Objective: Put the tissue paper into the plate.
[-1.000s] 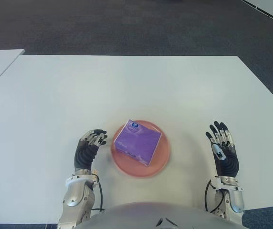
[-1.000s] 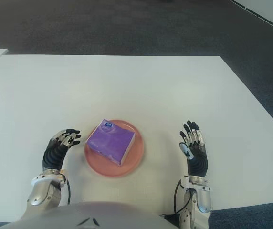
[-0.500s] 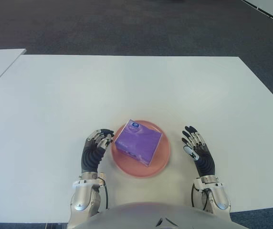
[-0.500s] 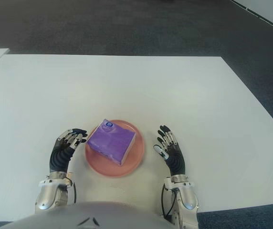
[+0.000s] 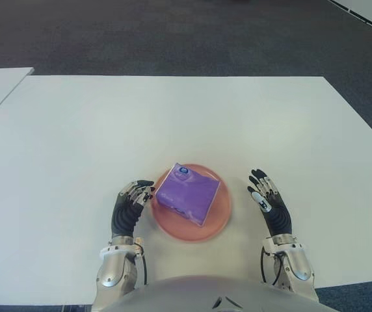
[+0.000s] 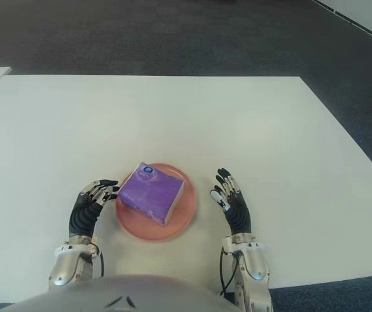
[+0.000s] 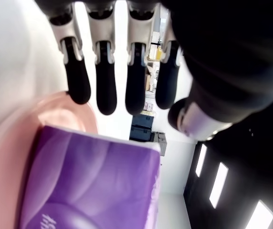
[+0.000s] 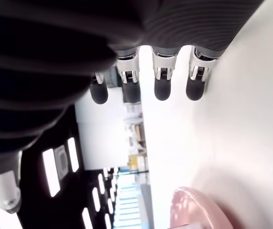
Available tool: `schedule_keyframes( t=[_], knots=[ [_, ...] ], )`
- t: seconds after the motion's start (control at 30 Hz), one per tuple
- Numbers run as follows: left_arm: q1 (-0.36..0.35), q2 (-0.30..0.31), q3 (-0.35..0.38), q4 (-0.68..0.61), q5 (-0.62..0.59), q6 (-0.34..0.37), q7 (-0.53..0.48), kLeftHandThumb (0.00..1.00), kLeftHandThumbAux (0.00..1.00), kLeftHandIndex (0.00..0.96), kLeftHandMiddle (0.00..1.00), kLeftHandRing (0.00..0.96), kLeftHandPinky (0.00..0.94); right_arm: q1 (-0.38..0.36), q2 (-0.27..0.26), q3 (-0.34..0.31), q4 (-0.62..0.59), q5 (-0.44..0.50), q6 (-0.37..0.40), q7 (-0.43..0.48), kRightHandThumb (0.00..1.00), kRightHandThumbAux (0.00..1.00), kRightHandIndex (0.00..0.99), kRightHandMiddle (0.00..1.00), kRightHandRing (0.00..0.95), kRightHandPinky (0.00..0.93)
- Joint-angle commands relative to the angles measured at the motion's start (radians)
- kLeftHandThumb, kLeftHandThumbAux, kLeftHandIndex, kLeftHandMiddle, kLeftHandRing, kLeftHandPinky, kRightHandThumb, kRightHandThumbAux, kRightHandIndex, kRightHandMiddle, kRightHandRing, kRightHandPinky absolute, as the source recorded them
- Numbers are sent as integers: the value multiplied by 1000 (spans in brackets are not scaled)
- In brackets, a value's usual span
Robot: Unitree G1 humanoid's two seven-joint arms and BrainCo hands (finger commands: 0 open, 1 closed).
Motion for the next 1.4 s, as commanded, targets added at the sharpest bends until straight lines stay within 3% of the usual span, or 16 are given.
schedule_keyframes(
  t=[0.03, 0.77, 1.1, 1.4],
  knots=[
    [7, -33, 2, 39, -24, 19, 10, 685, 713, 408, 363, 374, 389, 8, -4, 8, -12, -20, 36, -22, 185, 533, 95, 102, 39, 0],
    [-4, -6, 28, 97, -98, -11, -28, 684, 715, 407, 332, 360, 377, 47, -5, 40, -49, -118, 52, -103, 142, 578, 77, 98, 34, 0],
    [-8, 11, 21, 122, -33, -37, -29, 679, 717, 406, 297, 324, 345, 67, -11, 40, -80, -111, 73, -106, 130, 565, 70, 95, 28, 0],
    [-70, 36, 96, 179, -52, -61, -51, 680, 715, 407, 274, 293, 337, 99, -19, 37, -109, -107, 68, -101, 130, 562, 64, 88, 22, 0]
  ],
)
